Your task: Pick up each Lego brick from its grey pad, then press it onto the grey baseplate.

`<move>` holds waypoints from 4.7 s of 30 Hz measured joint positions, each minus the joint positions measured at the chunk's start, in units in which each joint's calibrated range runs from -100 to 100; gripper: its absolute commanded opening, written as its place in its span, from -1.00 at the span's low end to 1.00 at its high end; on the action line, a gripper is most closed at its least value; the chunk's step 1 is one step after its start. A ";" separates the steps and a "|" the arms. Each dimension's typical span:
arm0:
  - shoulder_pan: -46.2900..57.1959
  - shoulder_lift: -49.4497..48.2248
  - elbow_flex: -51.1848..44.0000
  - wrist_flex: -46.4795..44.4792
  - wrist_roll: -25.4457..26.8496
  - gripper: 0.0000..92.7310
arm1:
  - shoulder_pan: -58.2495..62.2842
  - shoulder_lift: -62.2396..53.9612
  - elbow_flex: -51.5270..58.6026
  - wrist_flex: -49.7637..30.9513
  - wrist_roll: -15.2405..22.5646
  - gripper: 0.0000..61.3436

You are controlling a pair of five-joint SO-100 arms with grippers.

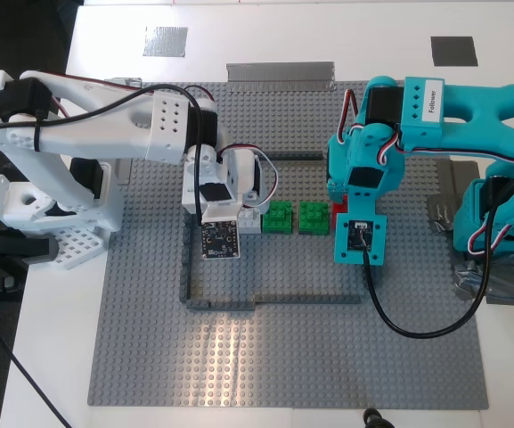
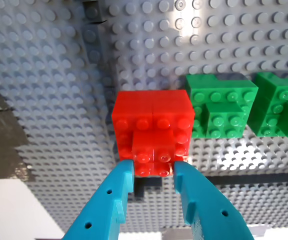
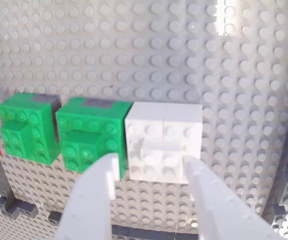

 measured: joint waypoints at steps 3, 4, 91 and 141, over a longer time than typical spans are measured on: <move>0.00 0.00 0.59 -0.09 -0.16 -1.00 | 0.00 0.00 0.00 0.00 0.00 -0.39; 0.00 0.00 1.27 -0.70 -0.16 -1.00 | 0.00 0.00 0.00 0.00 0.00 -0.38; 0.37 0.00 10.63 -7.91 -0.37 -0.73 | -63.00 7.08 -37.04 18.26 -2.30 -1.00; 66.22 12.26 -50.05 16.09 3.76 -1.00 | -65.00 12.69 -48.55 25.50 1.61 -1.00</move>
